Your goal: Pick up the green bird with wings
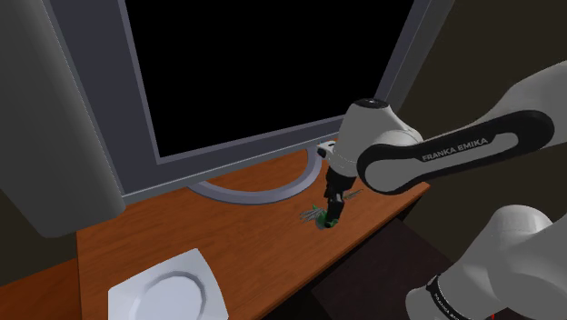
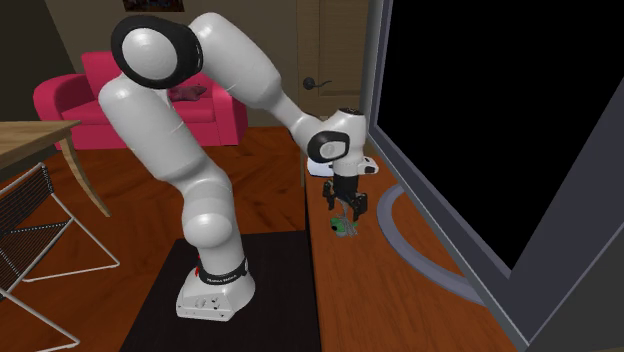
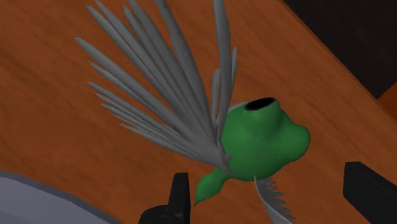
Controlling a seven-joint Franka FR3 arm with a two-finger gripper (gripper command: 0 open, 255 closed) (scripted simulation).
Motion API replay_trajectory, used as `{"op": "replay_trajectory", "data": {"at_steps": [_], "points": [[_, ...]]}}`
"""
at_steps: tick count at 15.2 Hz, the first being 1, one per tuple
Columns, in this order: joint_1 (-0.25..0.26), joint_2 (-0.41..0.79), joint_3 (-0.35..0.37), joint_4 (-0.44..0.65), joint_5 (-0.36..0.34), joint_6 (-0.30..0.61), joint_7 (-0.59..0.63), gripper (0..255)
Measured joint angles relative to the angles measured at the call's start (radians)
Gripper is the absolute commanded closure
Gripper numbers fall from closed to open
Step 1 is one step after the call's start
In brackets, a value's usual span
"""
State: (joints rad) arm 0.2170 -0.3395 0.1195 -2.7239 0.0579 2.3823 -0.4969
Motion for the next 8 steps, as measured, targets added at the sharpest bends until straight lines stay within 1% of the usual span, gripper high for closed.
{"op": "replay_trajectory", "data": {"at_steps": [7, 8], "points": [[0.0, 0.102, 0.008, -0.025, -0.007, 0.127, -0.003, 0], [0.001, 0.106, 0.009, -0.026, -0.007, 0.133, -0.001, 255]]}}
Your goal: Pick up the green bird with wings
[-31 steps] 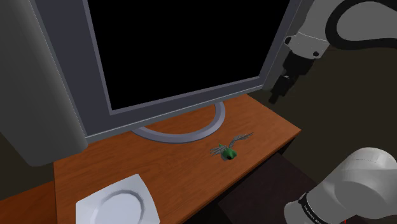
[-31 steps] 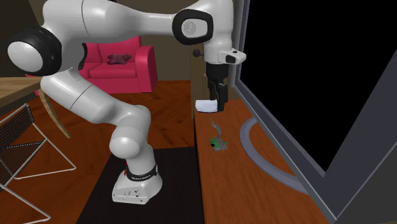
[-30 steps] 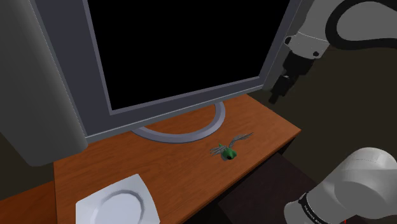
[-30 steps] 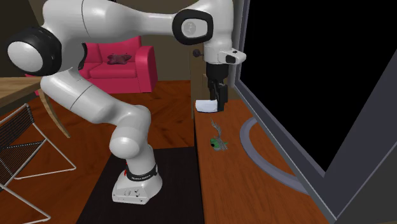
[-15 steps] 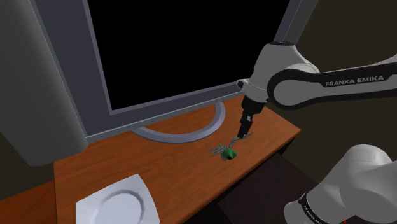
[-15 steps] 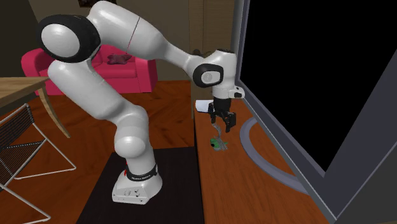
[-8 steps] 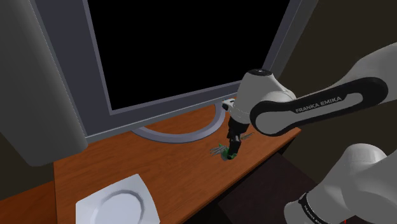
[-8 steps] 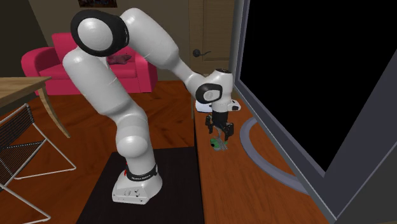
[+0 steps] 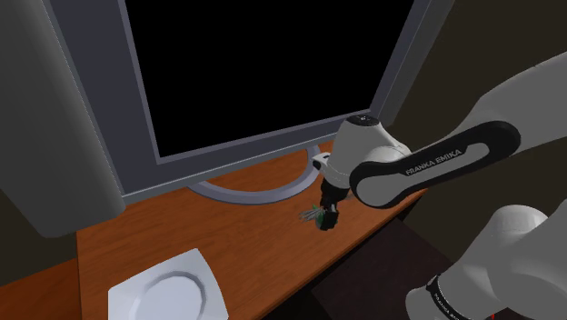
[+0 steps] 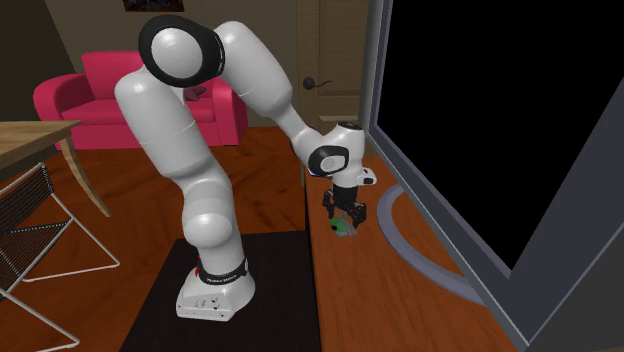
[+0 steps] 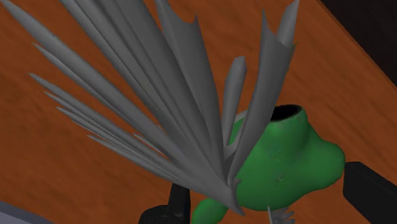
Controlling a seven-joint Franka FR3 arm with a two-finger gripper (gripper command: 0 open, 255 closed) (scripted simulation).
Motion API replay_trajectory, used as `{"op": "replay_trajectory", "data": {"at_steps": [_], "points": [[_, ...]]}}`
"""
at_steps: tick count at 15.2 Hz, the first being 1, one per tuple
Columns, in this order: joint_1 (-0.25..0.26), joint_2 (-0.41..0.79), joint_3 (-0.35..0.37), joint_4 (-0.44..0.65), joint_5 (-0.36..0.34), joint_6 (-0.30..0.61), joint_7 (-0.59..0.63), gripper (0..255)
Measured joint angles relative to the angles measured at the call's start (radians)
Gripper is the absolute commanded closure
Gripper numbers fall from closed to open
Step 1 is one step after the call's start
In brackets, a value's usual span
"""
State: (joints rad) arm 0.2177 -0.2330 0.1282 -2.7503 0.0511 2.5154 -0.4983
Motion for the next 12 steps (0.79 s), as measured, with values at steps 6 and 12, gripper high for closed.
{"op": "replay_trajectory", "data": {"at_steps": [6, 12], "points": [[0.0, 0.004, 0.001, 0.0, 0.0, 0.008, 0.001, 255], [0.001, -0.016, 0.0, 0.001, 0.002, -0.015, -0.001, 255]]}}
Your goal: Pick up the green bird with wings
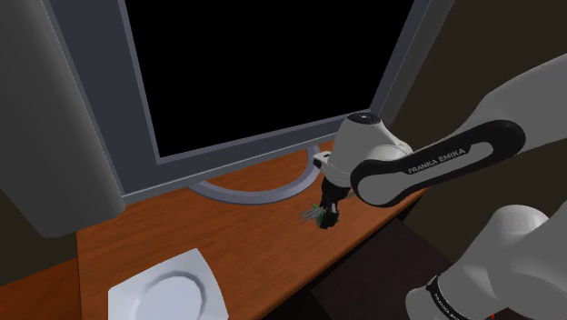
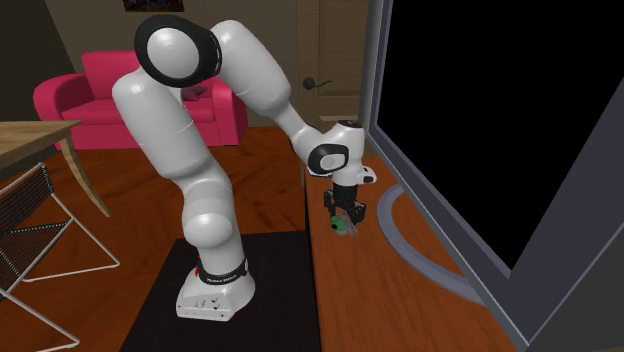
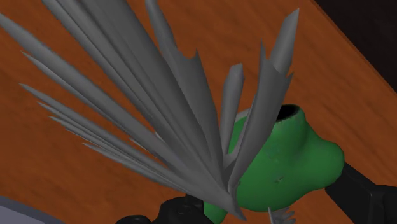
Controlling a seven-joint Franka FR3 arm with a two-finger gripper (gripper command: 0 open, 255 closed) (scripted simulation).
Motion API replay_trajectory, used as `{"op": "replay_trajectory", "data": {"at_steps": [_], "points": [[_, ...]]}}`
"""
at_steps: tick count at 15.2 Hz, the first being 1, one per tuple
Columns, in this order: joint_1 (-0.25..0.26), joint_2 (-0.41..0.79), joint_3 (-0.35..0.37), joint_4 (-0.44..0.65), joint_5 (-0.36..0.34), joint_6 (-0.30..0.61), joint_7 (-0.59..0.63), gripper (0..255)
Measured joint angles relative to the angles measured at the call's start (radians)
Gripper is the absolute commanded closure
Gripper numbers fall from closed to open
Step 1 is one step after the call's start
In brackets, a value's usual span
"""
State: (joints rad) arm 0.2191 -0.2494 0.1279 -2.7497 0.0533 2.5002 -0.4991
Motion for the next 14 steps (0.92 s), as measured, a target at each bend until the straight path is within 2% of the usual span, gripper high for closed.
{"op": "replay_trajectory", "data": {"at_steps": [14], "points": [[0.004, -0.15, -0.011, 0.075, 0.006, -0.227, -0.008, 255]]}}
